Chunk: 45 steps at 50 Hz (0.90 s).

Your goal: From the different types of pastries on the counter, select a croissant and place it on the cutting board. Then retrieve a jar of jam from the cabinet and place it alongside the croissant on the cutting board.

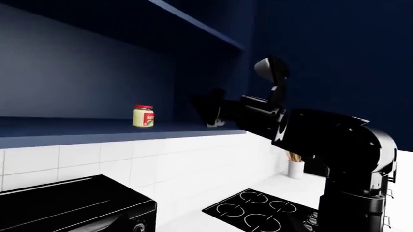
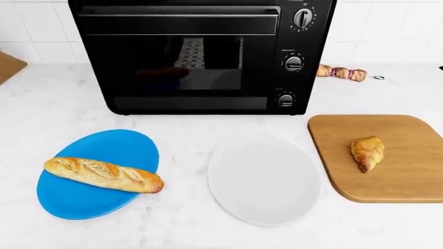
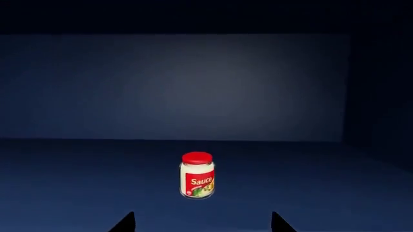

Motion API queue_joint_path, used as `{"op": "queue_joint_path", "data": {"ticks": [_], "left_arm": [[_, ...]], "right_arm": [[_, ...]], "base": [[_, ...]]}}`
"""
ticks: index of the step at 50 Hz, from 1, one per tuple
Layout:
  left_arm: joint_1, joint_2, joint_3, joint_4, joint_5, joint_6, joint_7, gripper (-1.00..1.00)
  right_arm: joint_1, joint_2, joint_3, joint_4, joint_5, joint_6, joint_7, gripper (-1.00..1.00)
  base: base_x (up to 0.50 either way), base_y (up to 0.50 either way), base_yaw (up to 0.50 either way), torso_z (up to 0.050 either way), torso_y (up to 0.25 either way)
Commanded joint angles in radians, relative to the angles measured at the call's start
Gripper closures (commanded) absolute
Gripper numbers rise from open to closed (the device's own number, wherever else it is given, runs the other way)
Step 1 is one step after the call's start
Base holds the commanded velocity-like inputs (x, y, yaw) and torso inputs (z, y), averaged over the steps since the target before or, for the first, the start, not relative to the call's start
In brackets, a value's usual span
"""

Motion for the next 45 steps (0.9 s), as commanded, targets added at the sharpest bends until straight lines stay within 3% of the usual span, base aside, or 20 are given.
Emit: {"op": "queue_joint_path", "data": {"ticks": [1, 45], "left_arm": [[-0.007, -0.008, 0.005, -0.006, 0.007, 0.001, -0.002, -1.0], [-0.04, -0.025, 0.02, -0.014, 0.011, -0.006, 0.006, -1.0]], "right_arm": [[0.0, 0.0, 0.0, 0.0, 0.0, 0.0, 0.0, -1.0], [0.0, 0.0, 0.0, 0.0, 0.0, 0.0, 0.0, -1.0]], "base": [[0.12, 0.0, 0.0, 0.0, 0.0], [0.12, 0.01, 0.0, 0.0, 0.0]]}}
